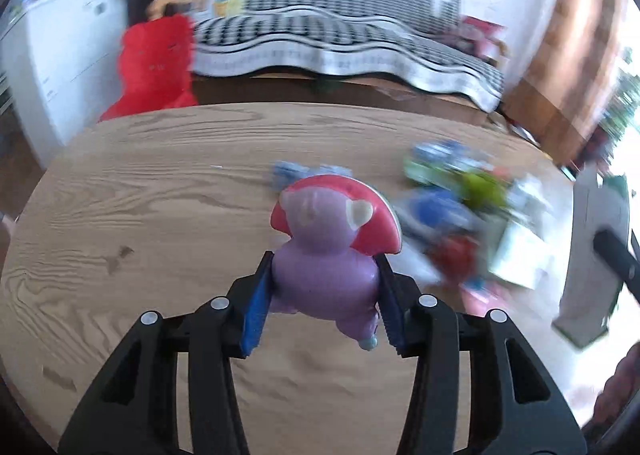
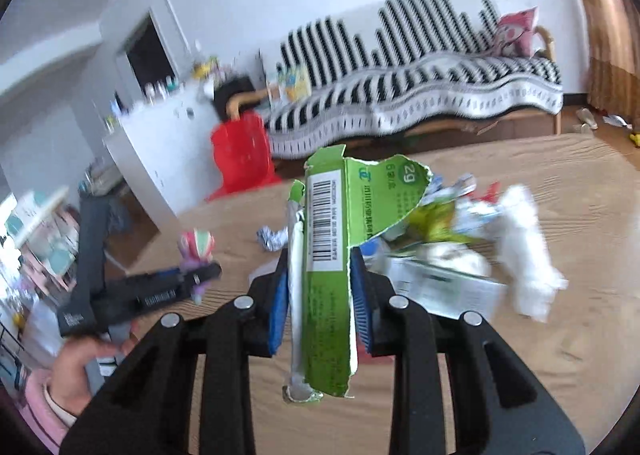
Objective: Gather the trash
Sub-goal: 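Carry both items to the black bin and open both tools to drop them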
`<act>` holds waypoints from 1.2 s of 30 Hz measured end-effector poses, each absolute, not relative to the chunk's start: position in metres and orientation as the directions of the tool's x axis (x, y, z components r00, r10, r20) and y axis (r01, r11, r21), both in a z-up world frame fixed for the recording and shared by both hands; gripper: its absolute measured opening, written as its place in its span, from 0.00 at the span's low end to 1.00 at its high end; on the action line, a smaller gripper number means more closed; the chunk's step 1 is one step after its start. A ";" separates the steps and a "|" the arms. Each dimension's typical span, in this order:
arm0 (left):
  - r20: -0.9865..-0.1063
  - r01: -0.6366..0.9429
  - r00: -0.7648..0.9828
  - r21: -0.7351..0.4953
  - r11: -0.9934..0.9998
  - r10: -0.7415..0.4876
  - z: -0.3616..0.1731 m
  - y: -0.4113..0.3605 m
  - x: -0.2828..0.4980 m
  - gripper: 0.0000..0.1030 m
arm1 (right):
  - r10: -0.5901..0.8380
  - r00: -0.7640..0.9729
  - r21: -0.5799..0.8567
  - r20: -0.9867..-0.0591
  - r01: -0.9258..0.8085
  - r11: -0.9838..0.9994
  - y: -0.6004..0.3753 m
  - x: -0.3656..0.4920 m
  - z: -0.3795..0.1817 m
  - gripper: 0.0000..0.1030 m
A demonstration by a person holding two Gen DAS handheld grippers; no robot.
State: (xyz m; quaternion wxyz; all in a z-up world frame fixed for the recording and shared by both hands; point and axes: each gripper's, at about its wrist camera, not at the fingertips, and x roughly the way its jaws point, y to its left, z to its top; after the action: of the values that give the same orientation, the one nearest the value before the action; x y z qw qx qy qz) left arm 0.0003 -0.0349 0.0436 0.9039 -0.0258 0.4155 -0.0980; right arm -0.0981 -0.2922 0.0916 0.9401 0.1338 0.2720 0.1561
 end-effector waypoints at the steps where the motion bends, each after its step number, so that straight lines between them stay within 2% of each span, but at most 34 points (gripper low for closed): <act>1: -0.745 0.202 0.628 -0.123 0.972 -0.225 0.051 -0.050 -0.012 0.46 | 0.350 0.811 0.330 -0.468 -0.206 0.921 -0.310 -0.115 0.095 0.28; 3: -0.740 0.293 0.610 -0.123 0.948 -0.285 0.065 -0.085 -0.038 0.46 | 0.317 0.821 0.335 -0.475 -0.164 0.928 -0.353 -0.153 0.098 0.28; 6: -0.734 0.483 0.518 -0.172 0.858 -0.439 0.079 -0.157 -0.085 0.46 | 0.237 0.826 0.352 -0.511 -0.050 0.935 -0.427 -0.218 0.090 0.28; 10: -0.784 0.680 0.234 -0.291 0.673 -0.575 0.058 -0.264 -0.146 0.47 | 0.135 0.799 0.360 -0.586 0.107 0.927 -0.497 -0.275 0.065 0.28; 12: -0.815 0.721 0.125 -0.316 0.616 -0.565 0.034 -0.310 -0.171 0.46 | 0.118 0.775 0.390 -0.621 0.174 0.904 -0.526 -0.299 0.041 0.28; 16: -0.873 0.748 0.039 -0.297 0.593 -0.486 -0.028 -0.370 -0.204 0.46 | 0.143 0.701 0.475 -0.699 0.305 0.826 -0.556 -0.325 -0.039 0.28; 19: -0.915 0.744 0.042 -0.240 0.624 -0.402 -0.075 -0.384 -0.214 0.46 | 0.158 0.648 0.500 -0.745 0.386 0.775 -0.563 -0.340 -0.089 0.28; 21: -0.936 0.732 -0.022 -0.254 0.632 -0.351 -0.096 -0.393 -0.215 0.46 | 0.164 0.610 0.487 -0.775 0.412 0.770 -0.561 -0.343 -0.109 0.28; 22: -0.928 0.742 -0.036 -0.273 0.613 -0.371 -0.095 -0.397 -0.216 0.46 | 0.171 0.593 0.484 -0.787 0.422 0.767 -0.562 -0.344 -0.118 0.28; 24: -0.934 0.761 -0.013 -0.240 0.602 -0.356 -0.095 -0.404 -0.222 0.46 | 0.176 0.581 0.484 -0.794 0.431 0.761 -0.564 -0.347 -0.127 0.28; 26: -0.935 0.758 -0.058 -0.269 0.595 -0.349 -0.094 -0.389 -0.220 0.46 | 0.172 0.577 0.477 -0.798 0.432 0.766 -0.569 -0.348 -0.129 0.28; 36: -0.931 0.762 -0.069 -0.281 0.583 -0.358 -0.089 -0.401 -0.220 0.47 | 0.185 0.556 0.481 -0.811 0.452 0.751 -0.566 -0.332 -0.121 0.28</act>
State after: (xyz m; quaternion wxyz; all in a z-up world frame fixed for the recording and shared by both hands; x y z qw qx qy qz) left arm -0.2202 -0.4008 -0.0892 0.6608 0.1696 0.5957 -0.4240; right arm -0.3319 -0.5664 -0.1207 0.8124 0.3433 0.4642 -0.0823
